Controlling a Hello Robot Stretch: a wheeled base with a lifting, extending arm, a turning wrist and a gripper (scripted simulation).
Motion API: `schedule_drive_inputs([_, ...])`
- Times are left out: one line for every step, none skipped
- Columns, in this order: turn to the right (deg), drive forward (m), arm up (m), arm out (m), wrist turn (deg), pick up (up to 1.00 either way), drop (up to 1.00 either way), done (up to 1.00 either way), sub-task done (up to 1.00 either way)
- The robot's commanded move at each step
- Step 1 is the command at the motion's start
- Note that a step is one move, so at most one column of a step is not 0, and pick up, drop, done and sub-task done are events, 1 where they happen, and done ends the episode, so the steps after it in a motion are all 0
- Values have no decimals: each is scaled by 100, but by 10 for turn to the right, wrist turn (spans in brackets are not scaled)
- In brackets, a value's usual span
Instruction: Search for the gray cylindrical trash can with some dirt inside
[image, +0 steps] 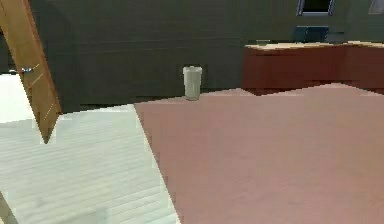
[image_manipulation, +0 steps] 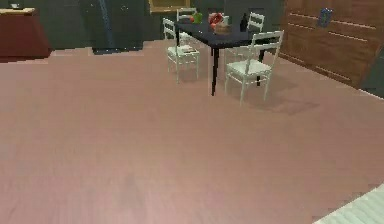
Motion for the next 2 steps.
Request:
schedule_drive_inputs([0,100,0,0,0,0,0,0,0])
schedule_drive_inputs([0,100,0,0,0,0,0,0,0])
